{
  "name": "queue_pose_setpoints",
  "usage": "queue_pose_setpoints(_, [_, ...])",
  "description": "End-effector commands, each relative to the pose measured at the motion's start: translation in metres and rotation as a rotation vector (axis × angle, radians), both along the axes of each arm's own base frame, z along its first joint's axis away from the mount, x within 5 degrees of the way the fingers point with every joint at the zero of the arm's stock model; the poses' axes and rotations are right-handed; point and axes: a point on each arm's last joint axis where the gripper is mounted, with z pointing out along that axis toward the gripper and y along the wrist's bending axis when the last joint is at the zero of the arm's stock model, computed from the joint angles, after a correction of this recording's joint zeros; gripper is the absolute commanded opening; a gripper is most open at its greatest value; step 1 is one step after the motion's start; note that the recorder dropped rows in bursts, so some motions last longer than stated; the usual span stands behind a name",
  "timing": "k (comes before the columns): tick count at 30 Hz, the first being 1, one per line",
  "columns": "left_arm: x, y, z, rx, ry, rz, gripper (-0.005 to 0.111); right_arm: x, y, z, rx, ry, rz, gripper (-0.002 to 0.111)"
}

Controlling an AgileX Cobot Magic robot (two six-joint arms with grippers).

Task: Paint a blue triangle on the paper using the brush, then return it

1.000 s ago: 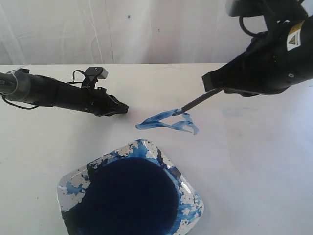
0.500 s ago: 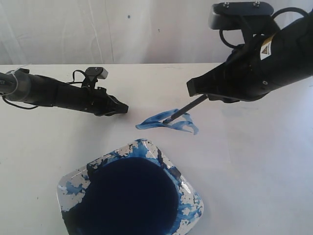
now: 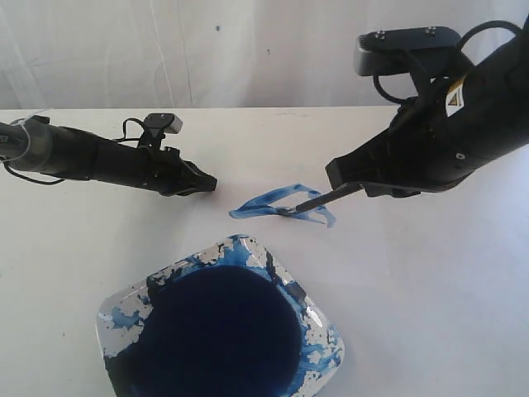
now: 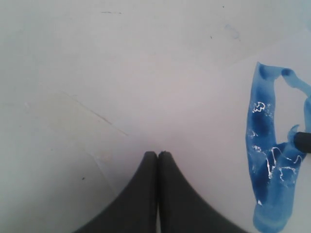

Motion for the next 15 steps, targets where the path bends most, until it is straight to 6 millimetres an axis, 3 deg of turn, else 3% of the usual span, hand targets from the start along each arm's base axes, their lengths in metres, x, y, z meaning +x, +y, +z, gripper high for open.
queue_pose_setpoints(1, [0.0, -0.002, 0.001, -0.018, 0.007, 0.001, 0.0, -0.002, -0.002, -0.003, -0.043, 0.017, 0.014, 0.0])
queue_pose_setpoints(9, [0.0, -0.002, 0.001, -0.018, 0.007, 0.001, 0.0, -0.005, -0.008, -0.006, -0.114, 0.046, 0.017, 0.0])
queue_pose_setpoints(15, [0.0, -0.002, 0.001, -0.018, 0.007, 0.001, 0.0, -0.018, -0.019, 0.011, -0.098, 0.018, 0.013, 0.0])
